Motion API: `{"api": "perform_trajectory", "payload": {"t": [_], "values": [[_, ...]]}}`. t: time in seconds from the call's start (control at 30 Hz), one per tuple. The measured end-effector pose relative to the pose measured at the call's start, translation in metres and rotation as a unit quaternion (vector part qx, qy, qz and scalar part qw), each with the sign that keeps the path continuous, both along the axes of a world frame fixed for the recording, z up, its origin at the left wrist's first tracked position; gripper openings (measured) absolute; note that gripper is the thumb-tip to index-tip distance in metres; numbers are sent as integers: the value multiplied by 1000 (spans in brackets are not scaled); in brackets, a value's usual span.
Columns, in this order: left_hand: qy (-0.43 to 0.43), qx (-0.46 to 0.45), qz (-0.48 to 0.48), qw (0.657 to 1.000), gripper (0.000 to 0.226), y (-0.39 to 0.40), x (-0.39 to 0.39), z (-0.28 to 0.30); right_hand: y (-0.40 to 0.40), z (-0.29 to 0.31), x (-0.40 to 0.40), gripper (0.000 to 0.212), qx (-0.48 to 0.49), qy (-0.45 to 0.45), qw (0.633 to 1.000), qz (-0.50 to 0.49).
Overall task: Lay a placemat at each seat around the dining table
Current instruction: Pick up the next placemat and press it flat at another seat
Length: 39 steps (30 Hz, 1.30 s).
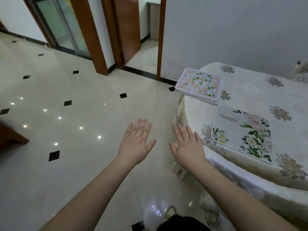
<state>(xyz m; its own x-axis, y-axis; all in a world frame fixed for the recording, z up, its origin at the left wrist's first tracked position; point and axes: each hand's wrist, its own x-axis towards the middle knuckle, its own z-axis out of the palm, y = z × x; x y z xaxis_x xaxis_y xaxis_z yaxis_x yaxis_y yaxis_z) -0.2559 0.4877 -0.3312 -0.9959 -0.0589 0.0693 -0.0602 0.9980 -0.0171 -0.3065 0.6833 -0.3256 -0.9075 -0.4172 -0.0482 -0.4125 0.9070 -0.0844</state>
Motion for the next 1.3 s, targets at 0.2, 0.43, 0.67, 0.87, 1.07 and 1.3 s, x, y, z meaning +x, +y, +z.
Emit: {"api": "perform_trajectory", "payload": {"t": [0.2,0.43,0.67,0.87,1.07,1.3], "values": [[-24,32,-15,999,77,6,-51,-6,2,-20,-46,66,-13,15,1000,-10],[-69,6,16,997,85,-4,-103,-12,-8,-26,-110,83,-21,-30,999,7],[-89,24,57,994,86,-30,-126,-15,-49,-17,-150,68,-36,-34,998,43],[-95,27,83,992,85,-76,-138,-22,-102,-14,-175,70,1,-41,996,84],[-71,37,106,991,93,-152,-163,-28,-184,-19,-202,72,20,-42,991,122],[-29,11,84,996,69,-257,-191,-29,-292,-15,-230,61,26,5,992,126]]}}
